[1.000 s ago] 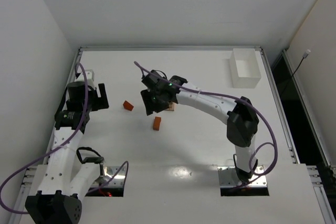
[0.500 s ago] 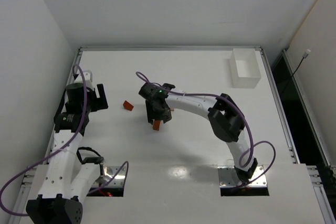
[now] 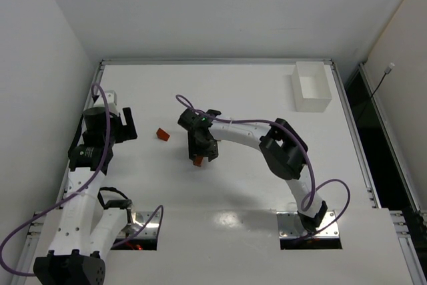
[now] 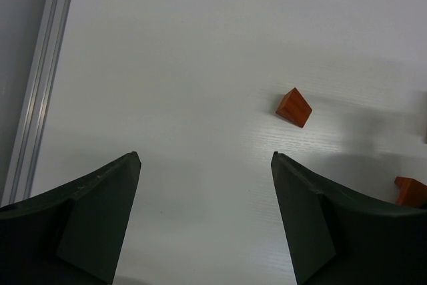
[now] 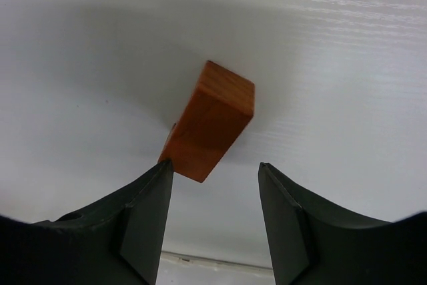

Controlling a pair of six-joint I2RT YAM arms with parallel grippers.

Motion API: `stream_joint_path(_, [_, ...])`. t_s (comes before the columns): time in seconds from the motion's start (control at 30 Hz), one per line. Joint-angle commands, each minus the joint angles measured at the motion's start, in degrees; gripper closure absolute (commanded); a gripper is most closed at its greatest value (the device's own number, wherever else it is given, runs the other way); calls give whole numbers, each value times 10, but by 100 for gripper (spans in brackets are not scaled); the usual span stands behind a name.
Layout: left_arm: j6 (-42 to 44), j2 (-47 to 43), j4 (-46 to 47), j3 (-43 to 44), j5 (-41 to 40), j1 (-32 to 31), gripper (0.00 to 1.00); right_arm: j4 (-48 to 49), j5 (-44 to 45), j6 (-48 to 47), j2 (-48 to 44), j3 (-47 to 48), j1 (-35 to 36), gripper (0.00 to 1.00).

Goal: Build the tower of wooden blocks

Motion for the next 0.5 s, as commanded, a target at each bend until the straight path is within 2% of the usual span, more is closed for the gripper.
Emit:
stream_joint_path(0.0, [-6,-15,19,-3,-4,7,23,17,-8,24,6,11,6,49])
stream_joint_path(0.47, [-6,-15,24,-13,-4,7,23,38,-26,24,11,22,6,47])
